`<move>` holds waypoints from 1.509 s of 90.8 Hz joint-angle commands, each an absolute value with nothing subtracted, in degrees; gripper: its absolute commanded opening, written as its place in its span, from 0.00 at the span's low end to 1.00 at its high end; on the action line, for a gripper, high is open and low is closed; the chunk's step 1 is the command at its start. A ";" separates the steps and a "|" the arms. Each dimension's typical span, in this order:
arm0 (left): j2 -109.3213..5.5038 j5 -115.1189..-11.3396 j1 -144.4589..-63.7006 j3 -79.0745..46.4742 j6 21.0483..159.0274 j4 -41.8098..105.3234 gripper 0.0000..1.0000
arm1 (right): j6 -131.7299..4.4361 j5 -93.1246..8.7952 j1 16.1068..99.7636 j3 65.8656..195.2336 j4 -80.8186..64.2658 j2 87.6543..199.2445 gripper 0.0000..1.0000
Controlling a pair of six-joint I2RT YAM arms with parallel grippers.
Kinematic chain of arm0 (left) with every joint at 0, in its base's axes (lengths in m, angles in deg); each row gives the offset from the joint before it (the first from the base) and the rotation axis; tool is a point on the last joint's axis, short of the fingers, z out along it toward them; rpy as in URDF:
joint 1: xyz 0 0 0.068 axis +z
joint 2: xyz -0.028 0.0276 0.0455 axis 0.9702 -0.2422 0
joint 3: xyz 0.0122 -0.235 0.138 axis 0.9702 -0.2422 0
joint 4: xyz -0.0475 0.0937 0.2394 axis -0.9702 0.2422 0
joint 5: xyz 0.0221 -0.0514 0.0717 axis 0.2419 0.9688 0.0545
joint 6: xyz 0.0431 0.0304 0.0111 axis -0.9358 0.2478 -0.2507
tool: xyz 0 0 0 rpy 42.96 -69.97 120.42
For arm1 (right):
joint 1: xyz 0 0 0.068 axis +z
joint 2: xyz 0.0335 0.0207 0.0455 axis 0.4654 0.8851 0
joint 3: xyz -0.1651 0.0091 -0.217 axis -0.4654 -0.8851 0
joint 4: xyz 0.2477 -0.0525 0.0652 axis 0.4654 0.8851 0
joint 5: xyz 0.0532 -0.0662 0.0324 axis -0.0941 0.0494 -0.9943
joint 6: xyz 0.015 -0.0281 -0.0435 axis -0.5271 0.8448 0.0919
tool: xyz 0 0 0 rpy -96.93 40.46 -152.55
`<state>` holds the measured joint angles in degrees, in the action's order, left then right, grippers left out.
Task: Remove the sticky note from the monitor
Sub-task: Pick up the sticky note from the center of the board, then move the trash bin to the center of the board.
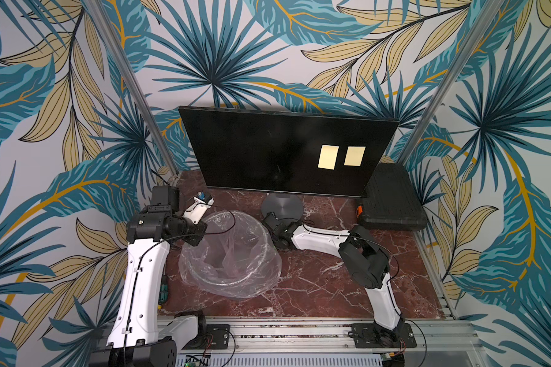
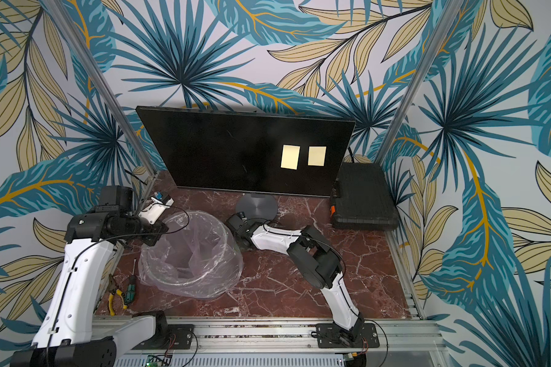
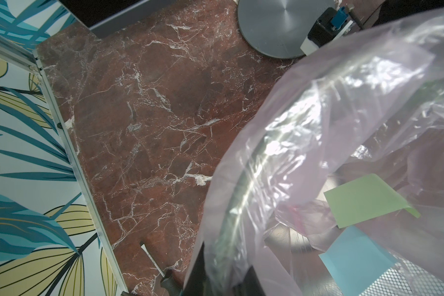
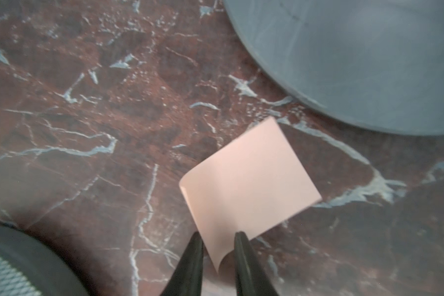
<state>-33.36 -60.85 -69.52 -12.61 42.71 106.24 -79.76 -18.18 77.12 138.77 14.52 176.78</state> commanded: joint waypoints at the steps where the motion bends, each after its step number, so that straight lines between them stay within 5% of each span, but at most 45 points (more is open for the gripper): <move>1: -34.44 -65.40 -68.86 -12.94 39.57 108.37 0.00 | -80.37 -17.15 76.43 135.64 15.88 174.56 0.15; 23: -35.28 -62.32 -68.89 -12.79 40.79 108.98 0.00 | -80.90 -18.07 76.38 128.62 13.19 164.31 0.03; 54: -36.58 -60.43 -74.97 -13.28 44.65 107.97 0.00 | -80.67 -20.49 76.64 112.53 13.00 133.01 0.01; 83: -38.34 -56.44 -80.15 -13.37 48.73 107.23 0.00 | -73.61 -29.44 77.60 114.44 21.34 110.50 0.02; 109: -39.44 -56.64 -88.52 -13.31 53.84 105.11 0.00 | -70.90 -50.12 80.06 129.27 21.31 118.96 0.03; 137: -39.96 -56.12 -92.25 -10.96 56.34 105.40 0.10 | -64.91 -51.62 87.81 140.57 29.08 137.62 0.18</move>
<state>-38.63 -56.30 -91.36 -11.26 55.43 100.56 -67.41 -49.69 87.19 140.45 24.25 135.07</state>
